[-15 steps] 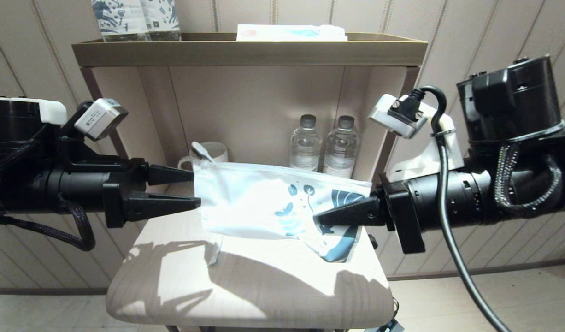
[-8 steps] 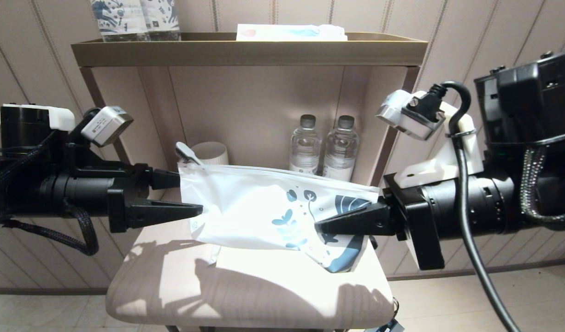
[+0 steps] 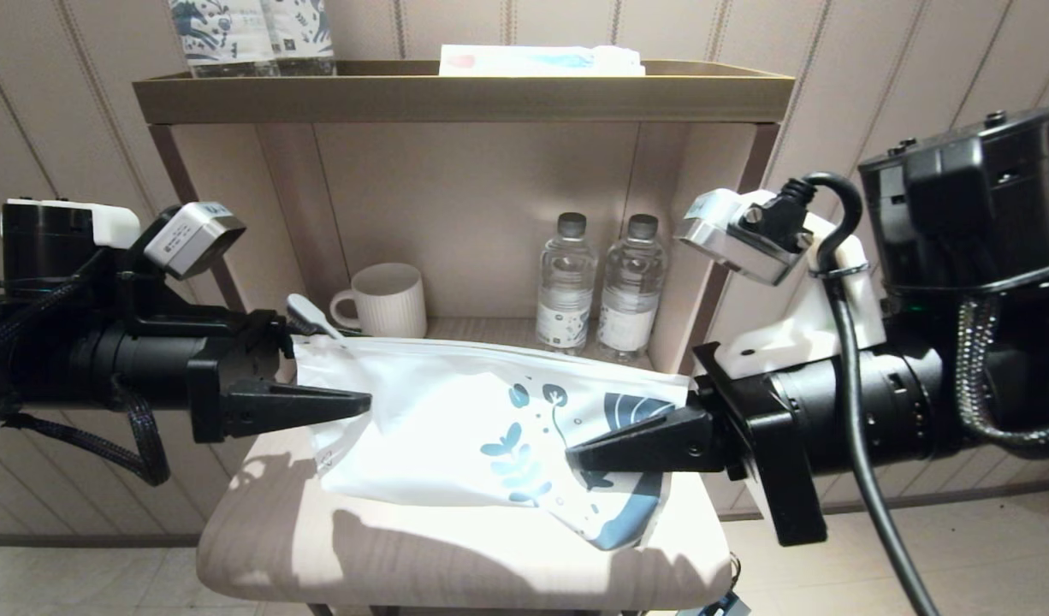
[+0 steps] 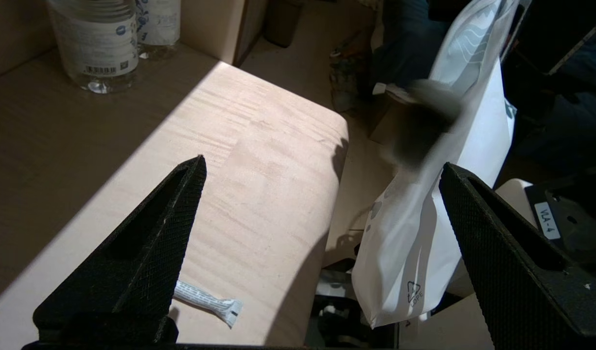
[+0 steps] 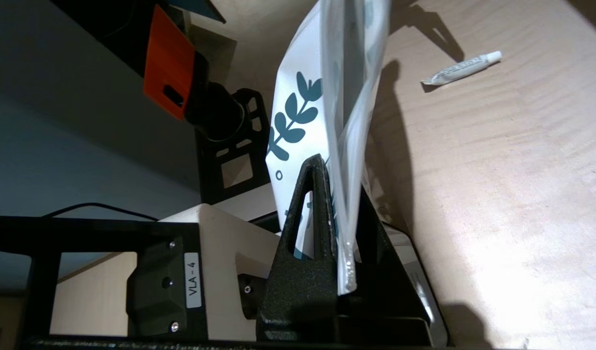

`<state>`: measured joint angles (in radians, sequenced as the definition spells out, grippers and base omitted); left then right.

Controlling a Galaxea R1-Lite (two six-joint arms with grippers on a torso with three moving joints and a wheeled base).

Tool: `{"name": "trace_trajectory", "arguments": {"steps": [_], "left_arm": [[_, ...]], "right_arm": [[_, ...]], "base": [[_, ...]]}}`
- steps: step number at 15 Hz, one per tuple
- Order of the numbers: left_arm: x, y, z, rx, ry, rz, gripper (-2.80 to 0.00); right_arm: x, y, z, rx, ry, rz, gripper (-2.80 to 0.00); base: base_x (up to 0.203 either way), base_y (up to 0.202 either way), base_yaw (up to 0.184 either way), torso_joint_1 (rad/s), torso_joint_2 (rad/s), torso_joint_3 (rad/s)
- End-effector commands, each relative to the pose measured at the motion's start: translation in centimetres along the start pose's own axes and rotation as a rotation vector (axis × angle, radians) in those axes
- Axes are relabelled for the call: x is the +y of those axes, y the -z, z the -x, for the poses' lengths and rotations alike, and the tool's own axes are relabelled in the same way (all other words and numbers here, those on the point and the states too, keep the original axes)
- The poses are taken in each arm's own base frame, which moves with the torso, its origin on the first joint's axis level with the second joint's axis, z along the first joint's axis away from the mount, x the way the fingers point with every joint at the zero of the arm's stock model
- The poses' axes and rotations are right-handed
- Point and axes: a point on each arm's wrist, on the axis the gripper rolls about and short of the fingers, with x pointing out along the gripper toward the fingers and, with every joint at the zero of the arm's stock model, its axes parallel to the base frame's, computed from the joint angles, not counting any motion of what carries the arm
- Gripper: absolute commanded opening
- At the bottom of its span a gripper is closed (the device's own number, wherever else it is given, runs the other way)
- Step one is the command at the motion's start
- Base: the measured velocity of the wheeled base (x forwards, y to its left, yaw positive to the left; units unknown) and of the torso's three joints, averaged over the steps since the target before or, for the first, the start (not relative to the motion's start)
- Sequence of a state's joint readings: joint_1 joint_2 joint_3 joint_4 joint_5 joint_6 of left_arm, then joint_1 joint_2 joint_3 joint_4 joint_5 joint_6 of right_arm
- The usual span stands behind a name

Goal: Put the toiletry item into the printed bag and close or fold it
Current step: Hand it to the other hand

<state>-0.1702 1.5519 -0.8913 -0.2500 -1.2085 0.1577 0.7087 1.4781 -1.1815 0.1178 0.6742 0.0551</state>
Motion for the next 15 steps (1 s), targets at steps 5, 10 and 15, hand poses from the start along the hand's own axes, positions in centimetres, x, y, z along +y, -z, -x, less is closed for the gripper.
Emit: {"name": "trace_trajectory", "arguments": {"steps": [5,10,15], "left_arm": [[-0.9,0.1,0.1,-0.005,0.055,-0.028,0.0],[-1.7,-0.5,-0.6,0.036,0.093,0.05,0.0],[-1.6,-0.4,-2.3,0.058,0.134,-0.006,0.0]], "right_arm": [[-0.2,0.1,-0.7,0.017,-0.053,-0.007,-2.8],[-0.1,-0.1,-0.5,0.009,-0.049,-0.002,-2.8],[0.0,-0.8,0.1,-0.021,-0.038,0.017,-2.8]], "base": [[0.0,0.0,0.0,0.0,0.0,0.0],[0.0,0.0,0.0,0.0,0.0,0.0],[0.0,0.0,0.0,0.0,0.0,0.0]]}}
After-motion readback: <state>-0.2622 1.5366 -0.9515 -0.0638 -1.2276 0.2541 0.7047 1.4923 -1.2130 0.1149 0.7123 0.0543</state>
